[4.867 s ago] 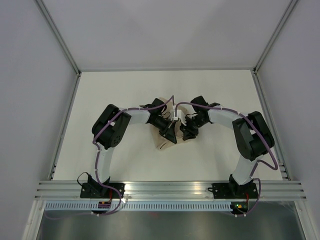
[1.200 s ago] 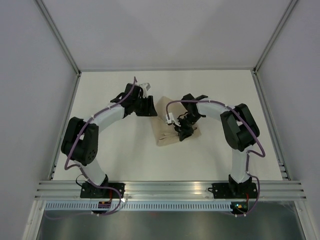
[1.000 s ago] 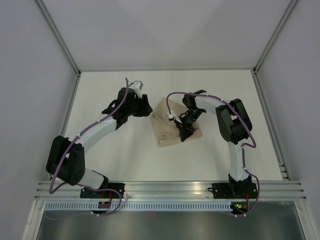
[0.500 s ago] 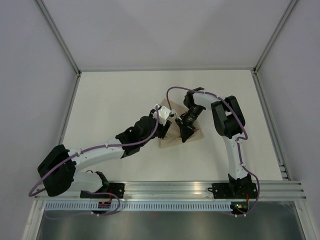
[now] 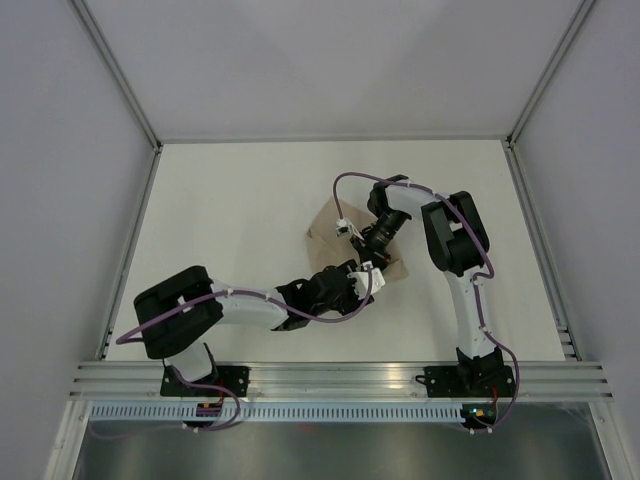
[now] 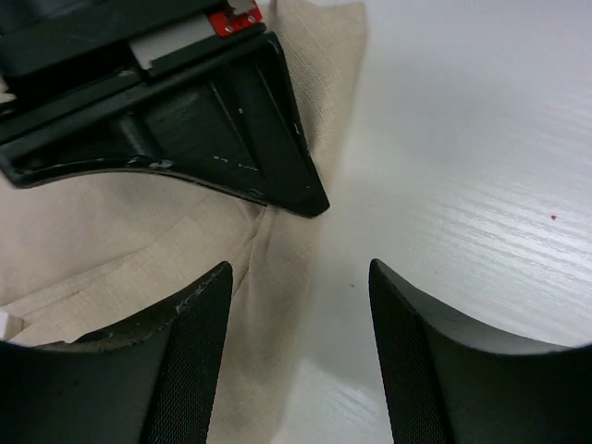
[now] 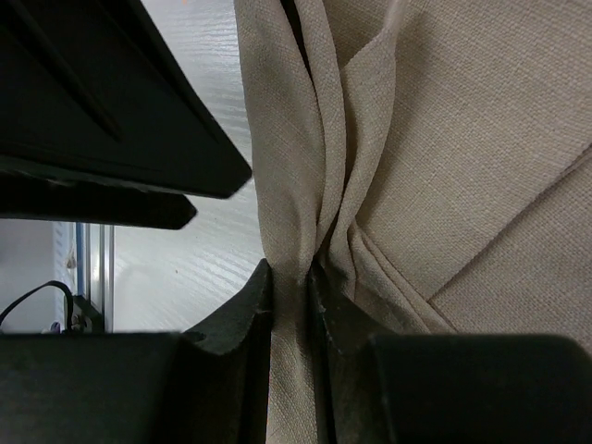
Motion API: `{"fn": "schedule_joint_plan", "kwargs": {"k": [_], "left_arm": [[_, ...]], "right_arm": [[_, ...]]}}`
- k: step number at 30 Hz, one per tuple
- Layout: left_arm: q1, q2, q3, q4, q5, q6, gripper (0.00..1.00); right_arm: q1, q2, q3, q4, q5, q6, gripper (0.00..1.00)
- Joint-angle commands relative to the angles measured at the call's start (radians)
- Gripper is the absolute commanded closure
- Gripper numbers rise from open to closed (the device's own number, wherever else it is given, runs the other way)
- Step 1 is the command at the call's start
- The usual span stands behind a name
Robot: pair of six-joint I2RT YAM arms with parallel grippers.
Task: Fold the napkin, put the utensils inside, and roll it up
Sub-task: Roll the napkin at the center of the board.
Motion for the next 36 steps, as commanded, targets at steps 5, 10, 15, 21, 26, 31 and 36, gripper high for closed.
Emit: {"fn": "schedule_joint_plan", "kwargs": {"k": [5, 10, 15, 21, 26, 31, 36], "left_arm": [[-0.003, 0.12, 0.126, -0.001, 0.037, 0.107, 0.35], [-0.003, 0.17, 0.18, -0.076, 0.029, 0.118, 0.36], [-0.001, 0.197, 0.183, -0.105, 0.029, 0.109, 0.41], [0.005, 0.213, 0.183, -0.142, 0.023, 0.099, 0.41], [0.026, 0.226, 0.192, -0.174, 0.028, 0.092, 0.46], [0.063, 0.22, 0.188, -0.179, 0.057, 0.075, 0.67], [0.08, 0.23, 0.192, -0.177, 0.101, 0.053, 0.82]], "right_arm": [[-0.002, 0.049, 0.019, -0.018, 0.012, -0.024, 0.87], [-0.005, 0.048, 0.018, -0.02, 0.009, -0.028, 0.87], [-0.009, 0.051, 0.022, -0.028, 0.007, -0.033, 0.88], [-0.009, 0.055, 0.027, -0.032, 0.004, -0.037, 0.88], [-0.012, 0.057, 0.03, -0.038, 0.003, -0.04, 0.88], [-0.012, 0.059, 0.03, -0.041, 0.004, -0.04, 0.88], [-0.014, 0.062, 0.035, -0.041, 0.006, -0.036, 0.88]]}}
